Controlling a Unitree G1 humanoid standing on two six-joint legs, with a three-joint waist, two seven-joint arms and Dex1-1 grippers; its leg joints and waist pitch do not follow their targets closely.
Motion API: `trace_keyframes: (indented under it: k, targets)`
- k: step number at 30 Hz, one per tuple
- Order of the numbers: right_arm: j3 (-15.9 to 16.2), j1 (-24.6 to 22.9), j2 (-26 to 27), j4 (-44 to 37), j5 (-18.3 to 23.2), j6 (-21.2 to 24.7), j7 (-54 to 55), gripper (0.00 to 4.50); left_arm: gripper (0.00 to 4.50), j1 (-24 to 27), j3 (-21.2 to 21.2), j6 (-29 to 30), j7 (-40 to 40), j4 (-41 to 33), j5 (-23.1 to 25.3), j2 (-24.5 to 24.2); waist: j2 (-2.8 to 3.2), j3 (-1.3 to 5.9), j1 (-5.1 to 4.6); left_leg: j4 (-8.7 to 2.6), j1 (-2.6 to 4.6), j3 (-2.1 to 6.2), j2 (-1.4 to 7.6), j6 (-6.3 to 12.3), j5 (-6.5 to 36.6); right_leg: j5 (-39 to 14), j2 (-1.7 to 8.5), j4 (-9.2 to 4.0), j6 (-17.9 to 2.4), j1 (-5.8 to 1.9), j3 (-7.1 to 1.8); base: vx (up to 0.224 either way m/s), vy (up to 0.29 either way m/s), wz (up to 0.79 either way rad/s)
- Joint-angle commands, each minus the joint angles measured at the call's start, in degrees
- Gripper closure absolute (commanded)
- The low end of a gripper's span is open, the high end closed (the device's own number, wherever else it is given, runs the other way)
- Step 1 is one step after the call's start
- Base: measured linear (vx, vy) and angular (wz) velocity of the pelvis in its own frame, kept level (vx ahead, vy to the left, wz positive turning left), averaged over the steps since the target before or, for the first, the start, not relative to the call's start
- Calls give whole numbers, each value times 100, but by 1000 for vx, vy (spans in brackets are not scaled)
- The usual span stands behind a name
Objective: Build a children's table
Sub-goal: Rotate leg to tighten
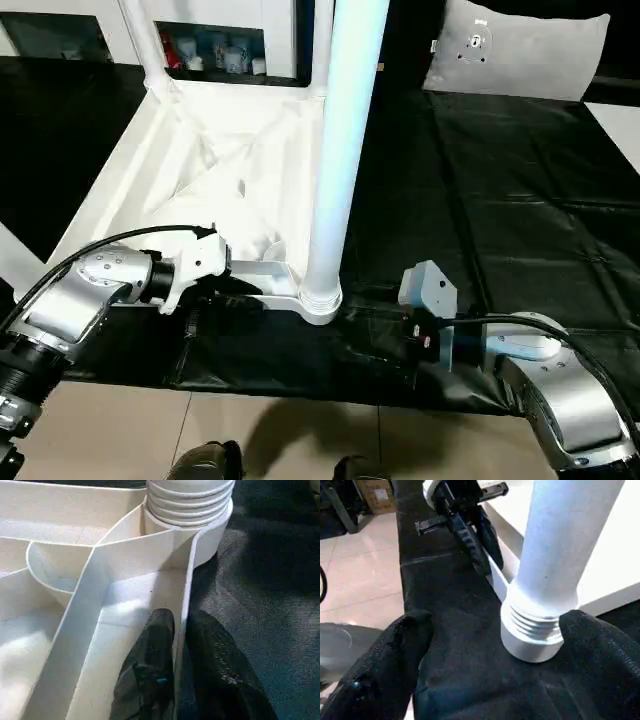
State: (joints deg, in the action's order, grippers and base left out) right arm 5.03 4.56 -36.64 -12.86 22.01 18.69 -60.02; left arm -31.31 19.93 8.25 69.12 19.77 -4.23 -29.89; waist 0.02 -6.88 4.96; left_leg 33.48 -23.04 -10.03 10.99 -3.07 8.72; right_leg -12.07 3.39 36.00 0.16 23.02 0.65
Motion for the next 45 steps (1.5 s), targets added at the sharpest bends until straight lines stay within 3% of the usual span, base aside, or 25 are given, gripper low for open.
trace_keyframes:
  k: [1, 4, 8, 10, 14, 16, 22, 23, 33, 40, 41, 43, 45]
  targets:
    - [6, 52, 26, 11, -24, 19, 34, 0, 424, 74, 69, 59, 89, 66, 3, 57, -12, 461, 12, -348, 165, 40, 190, 312, 986, -371, 383, -401, -1447, -240, -165, 0, 0, 0]
    - [12, 129, 58, 128, -111, -27, 125, 0, 440, 90, 106, 23, 78, 79, 45, 80, -12, 460, 2, -347, 162, 40, 186, 291, 1021, -425, 386, -408, -1454, -240, -166, 0, 0, 0]
    - [-22, 583, 303, 670, -103, -57, 257, 0, 447, -10, 224, -386, 58, 226, 199, 172, -22, 466, -24, -335, 162, 35, 172, 280, 1036, -485, 387, -414, -1465, -237, -165, 0, 0, 0]
    - [7, 767, 358, 972, -71, -161, 107, 28, 450, -55, 313, -552, 185, 257, 257, 184, -27, 471, -18, -329, 161, 32, 176, 290, 1013, -514, 390, -411, -1446, -242, -168, 0, 0, 0]
    - [63, 945, 375, 1248, -41, -180, -90, 40, 450, -109, 322, -508, 265, 257, 240, 217, -24, 498, 8, -312, 160, 24, 182, 359, 807, -161, 376, -361, -1515, -252, -159, 0, 0, 0]
    - [157, 1165, 376, 1578, -79, -250, -324, 70, 450, -198, 325, -535, 336, 285, 241, 244, -36, 522, 5, -295, 154, 21, 169, 440, 678, 43, 375, -336, -1578, -266, -147, 0, 0, 0]
    - [268, 1502, 441, 2054, -99, -316, -624, 121, 450, -291, 343, -631, 401, 404, 270, 247, -34, 532, 17, -283, 150, 15, 175, 456, 723, -39, 387, -336, -1637, -271, -142, 0, 0, 0]
    - [348, 1727, 524, 2378, -128, -399, -829, 133, 450, -341, 330, -695, 384, 533, 328, 259, -32, 541, 20, -280, 156, 16, 180, 454, 735, -47, 387, -330, -1651, -269, -137, 0, 0, 0]
    - [472, 1985, 585, 2786, -176, -497, -1066, 213, 450, -396, 273, -630, 374, 672, 318, 295, -49, 551, 38, -284, 157, 12, 184, 436, 737, -60, 386, -326, -1669, -272, -132, 0, 0, 0]
    - [501, 1967, 656, 2790, -159, -334, -1081, 254, 450, -423, 47, -295, 268, 717, -8, 543, -51, 550, 46, -275, 159, 7, 179, 468, 691, -6, 383, -323, -1712, -271, -135, 0, 0, 0]
    - [524, 1855, 764, 2606, -273, -171, -683, 255, 450, -474, 6, -179, 9, 777, 34, 702, -36, 516, 44, -288, 154, 6, 176, 457, 711, -80, 372, -341, -1675, -252, -141, 0, 0, 0]
    - [541, 1815, 825, 2544, -357, -104, -457, 255, 450, -501, 3, -127, -123, 815, 80, 767, -48, 513, 34, -298, 157, 11, 170, 418, 798, -244, 372, -358, -1640, -251, -137, 0, 0, 0]
    - [552, 1797, 863, 2516, -412, -67, -318, 257, 450, -517, 0, -90, -200, 838, 104, 805, -46, 499, 25, -323, 184, 20, 172, 269, 1096, -868, 403, -428, -1518, -241, -143, 0, 0, 0]
